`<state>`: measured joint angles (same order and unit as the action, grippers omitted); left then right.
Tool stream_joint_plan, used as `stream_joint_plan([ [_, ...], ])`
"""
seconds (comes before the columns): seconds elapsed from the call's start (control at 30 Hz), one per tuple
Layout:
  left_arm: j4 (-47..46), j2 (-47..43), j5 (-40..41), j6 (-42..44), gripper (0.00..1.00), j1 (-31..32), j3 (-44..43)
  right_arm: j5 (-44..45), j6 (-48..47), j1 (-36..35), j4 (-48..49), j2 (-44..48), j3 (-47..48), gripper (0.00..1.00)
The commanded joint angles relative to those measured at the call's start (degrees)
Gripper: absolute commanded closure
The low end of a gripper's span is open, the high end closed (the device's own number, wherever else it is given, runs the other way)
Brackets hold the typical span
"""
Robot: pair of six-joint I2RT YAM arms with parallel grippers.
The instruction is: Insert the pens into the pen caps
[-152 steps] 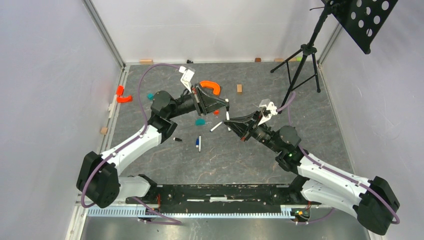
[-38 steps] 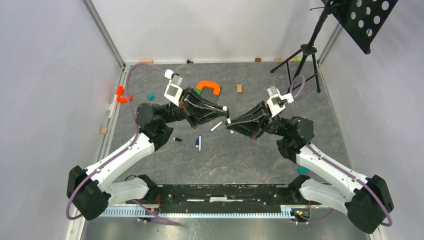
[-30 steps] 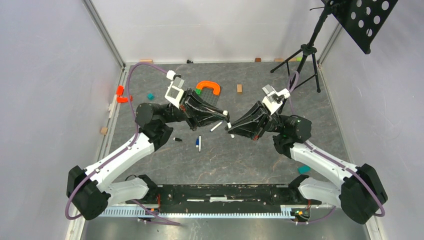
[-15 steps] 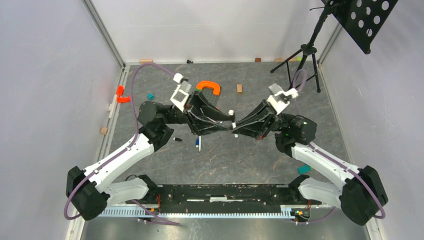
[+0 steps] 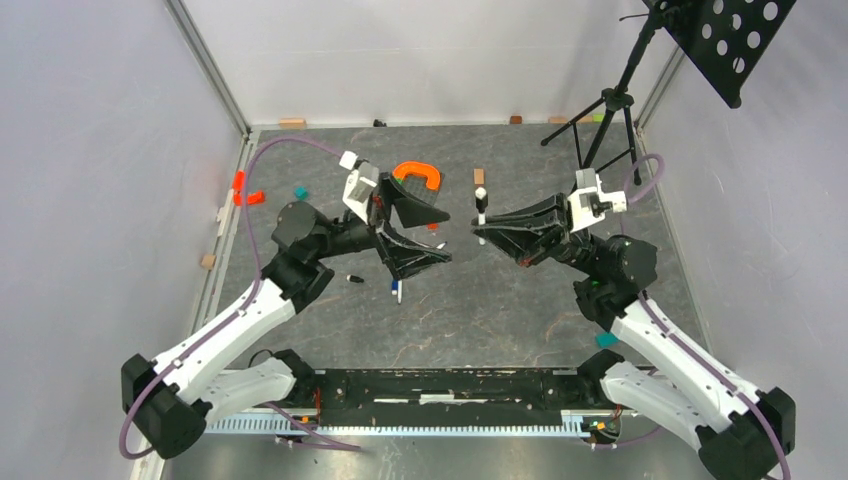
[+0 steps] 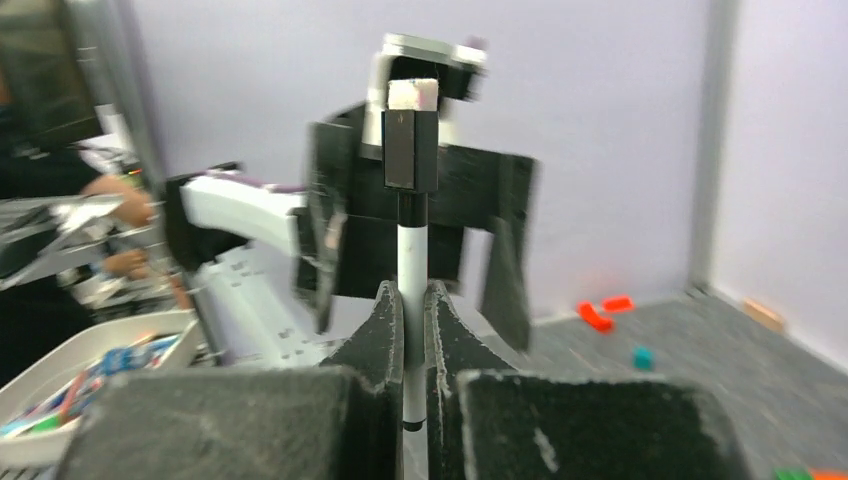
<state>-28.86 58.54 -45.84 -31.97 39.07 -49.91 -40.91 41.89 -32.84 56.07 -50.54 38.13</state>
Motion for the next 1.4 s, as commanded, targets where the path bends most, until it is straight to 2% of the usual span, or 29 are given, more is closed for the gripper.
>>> stream_joint_plan([
  [0.0,3.8,-3.9,13.8,6.8,0.0,-0.3,2.0,15.1,-15.9,0.3,-26.2,3.9,3.3,1.0],
  [0.07,4.3,-5.0,20.0,7.6,0.0,-0.4,3.1,17.9,-16.5,0.2,-30.2,4.4,2.8,1.0],
  [0.13,3.7,-5.4,22.8,7.9,0.0,-0.4,4.0,19.1,-16.5,-0.2,-31.4,4.7,1.4,1.0],
  [0.3,-4.2,-3.1,21.5,2.4,0.01,-0.4,6.2,22.2,-17.7,-4.4,-32.0,4.6,-0.9,1.0],
  [0.63,-4.3,-0.7,21.7,-1.0,0.07,-0.4,5.5,24.3,-19.2,-10.8,-31.0,0.5,-0.5,1.0],
  [0.73,-4.0,0.3,20.2,-1.4,0.14,-0.4,4.8,24.3,-19.2,-11.5,-30.3,-0.4,-0.5,1.0],
  [0.93,-0.4,2.0,21.1,-1.4,0.3,-0.4,3.3,24.7,-19.4,-13.0,-29.4,-1.6,-0.1,1.0],
  [1.03,-0.5,2.4,20.9,-1.9,0.44,-0.4,3.1,24.9,-19.8,-13.6,-29.5,-2.2,0.3,1.0],
  [1.23,-0.5,2.6,20.2,-2.4,0.81,-0.4,3.0,26.5,-20.3,-14.4,-29.2,-2.8,0.2,1.0],
  [1.37,-2.0,2.8,18.1,-3.2,0.94,-0.4,3.1,28.8,-19.8,-14.4,-27.4,-2.3,0.5,1.0],
])
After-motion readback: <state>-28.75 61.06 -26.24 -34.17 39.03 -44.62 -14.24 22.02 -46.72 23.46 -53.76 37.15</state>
